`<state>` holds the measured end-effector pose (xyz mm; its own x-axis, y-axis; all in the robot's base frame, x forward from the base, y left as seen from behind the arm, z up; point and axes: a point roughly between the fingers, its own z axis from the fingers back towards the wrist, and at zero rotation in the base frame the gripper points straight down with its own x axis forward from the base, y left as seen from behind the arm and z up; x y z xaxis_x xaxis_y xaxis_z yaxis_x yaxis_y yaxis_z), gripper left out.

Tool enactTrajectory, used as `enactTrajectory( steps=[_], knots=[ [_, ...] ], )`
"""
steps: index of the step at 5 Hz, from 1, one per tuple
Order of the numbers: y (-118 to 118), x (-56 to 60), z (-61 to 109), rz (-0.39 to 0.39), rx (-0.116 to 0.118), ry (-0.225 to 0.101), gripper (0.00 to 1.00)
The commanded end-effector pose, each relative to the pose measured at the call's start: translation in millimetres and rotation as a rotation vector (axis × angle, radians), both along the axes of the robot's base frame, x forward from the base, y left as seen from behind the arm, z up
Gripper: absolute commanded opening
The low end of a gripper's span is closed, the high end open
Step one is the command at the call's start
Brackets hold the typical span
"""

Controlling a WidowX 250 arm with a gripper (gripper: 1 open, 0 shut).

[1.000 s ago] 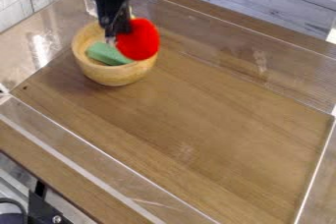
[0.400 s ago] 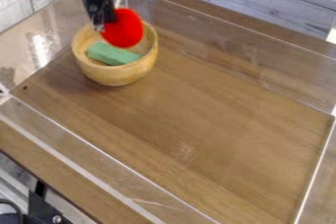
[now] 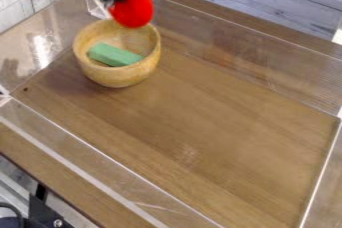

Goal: Move the red object to the left side of the table

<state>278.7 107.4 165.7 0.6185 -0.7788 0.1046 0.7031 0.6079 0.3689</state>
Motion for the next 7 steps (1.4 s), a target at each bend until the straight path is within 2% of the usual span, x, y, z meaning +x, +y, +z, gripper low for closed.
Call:
enactTrajectory(
  steps=[1,2,4,6,7],
  knots=[
    [0,4.0,18.5,0.0,0.023,-0.042,0.0],
    [-4,1.9,22.5,0.003,0.028,-0.04,0.0],
    [-37,-4.3,31.7,-0.022,0.038,-0.038,0.0],
    [-48,-29.5,18.1,-0.079,0.049,-0.034,0.0],
    [-41,-34.4,5.4,-0.061,0.049,-0.027,0.0]
  ],
)
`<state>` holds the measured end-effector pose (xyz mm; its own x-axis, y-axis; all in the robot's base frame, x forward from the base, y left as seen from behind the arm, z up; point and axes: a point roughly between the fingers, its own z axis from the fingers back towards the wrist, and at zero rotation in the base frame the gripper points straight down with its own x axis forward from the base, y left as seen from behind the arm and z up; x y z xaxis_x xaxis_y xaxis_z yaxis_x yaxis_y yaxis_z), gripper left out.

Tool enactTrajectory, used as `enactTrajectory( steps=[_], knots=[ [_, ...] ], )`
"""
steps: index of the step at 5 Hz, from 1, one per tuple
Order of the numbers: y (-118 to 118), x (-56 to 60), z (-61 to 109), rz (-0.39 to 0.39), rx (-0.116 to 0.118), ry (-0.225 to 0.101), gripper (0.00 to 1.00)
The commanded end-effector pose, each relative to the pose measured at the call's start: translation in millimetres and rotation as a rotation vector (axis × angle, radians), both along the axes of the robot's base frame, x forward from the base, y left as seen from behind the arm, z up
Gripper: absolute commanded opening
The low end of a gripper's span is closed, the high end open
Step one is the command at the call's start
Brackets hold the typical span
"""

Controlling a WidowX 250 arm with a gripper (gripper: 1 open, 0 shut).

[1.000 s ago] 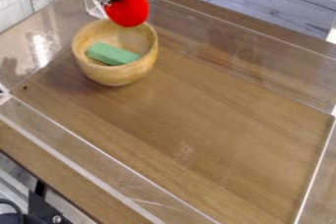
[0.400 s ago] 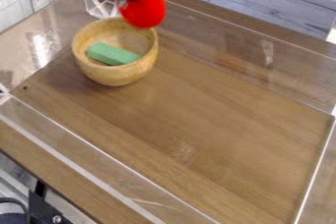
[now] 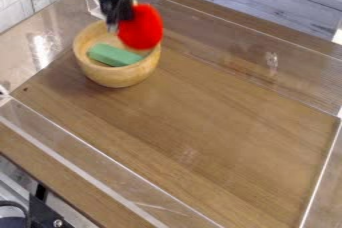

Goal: Move the red object to the left side of the table

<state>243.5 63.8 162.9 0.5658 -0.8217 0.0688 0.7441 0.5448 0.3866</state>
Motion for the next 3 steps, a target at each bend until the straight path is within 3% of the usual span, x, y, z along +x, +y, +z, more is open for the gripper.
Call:
enactTrajectory(
  steps=[1,3],
  knots=[
    [17,-0.3,-1.3,0.021,0.014,-0.035,0.0],
    [52,-2.8,-1.4,0.043,0.026,-0.044,0.0]
  ],
)
